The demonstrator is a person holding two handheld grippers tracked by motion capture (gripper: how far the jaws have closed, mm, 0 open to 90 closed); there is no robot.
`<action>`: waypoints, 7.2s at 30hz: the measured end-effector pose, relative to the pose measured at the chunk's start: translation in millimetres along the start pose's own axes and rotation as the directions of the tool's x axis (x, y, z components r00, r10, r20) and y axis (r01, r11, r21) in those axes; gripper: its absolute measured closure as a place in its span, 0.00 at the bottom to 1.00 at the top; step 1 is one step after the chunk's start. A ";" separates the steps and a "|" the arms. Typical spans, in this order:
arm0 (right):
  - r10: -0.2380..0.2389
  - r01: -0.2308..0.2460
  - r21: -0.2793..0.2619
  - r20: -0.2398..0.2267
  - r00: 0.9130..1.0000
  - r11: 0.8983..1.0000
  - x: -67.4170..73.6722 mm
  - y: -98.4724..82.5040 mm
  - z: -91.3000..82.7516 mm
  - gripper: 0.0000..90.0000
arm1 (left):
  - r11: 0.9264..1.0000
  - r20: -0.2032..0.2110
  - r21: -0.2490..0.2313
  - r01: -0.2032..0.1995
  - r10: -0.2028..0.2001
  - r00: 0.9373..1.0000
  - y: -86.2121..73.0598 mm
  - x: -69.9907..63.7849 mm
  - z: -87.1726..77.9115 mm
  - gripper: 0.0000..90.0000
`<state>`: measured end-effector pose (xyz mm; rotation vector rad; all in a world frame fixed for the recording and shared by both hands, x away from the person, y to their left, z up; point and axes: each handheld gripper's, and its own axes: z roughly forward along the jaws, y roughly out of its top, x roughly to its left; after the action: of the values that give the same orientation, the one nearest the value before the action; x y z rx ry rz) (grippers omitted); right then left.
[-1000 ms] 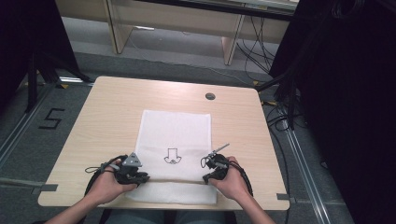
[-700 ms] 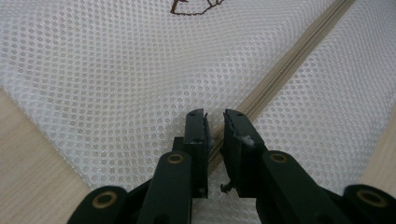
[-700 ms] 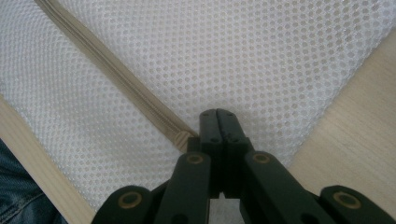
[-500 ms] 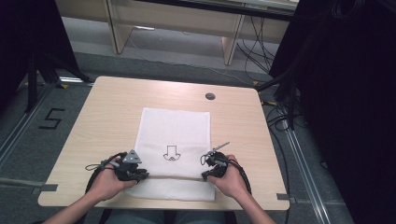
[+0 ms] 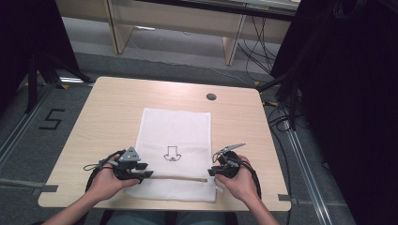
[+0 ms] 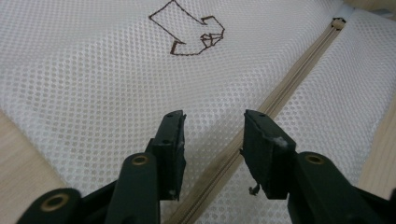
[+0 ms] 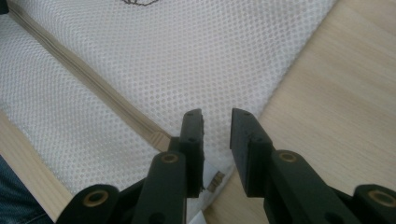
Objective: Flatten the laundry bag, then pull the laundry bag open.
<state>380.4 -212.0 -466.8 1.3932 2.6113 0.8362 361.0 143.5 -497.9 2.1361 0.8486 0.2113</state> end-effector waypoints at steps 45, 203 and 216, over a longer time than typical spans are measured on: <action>0.006 -0.007 0.046 0.021 1.000 0.999 5.1 -1.7 -4.1 1.00 | 0.998 0.015 -0.058 0.011 -0.010 1.000 2.1 -8.1 1.1 0.51; 0.054 -0.053 0.146 -0.004 0.999 0.988 6.4 -4.4 17.9 1.00 | 0.927 0.241 -0.024 -0.374 0.368 0.898 74.8 -100.2 120.5 0.91; 0.050 -0.052 0.157 0.016 0.999 0.986 10.0 -2.9 18.7 1.00 | 0.947 0.267 -0.014 -0.321 0.313 0.911 76.2 -97.0 117.5 0.91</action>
<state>378.0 -197.3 -482.2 1.5040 2.6946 0.6359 374.1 -26.2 -506.0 2.2593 0.3478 0.0729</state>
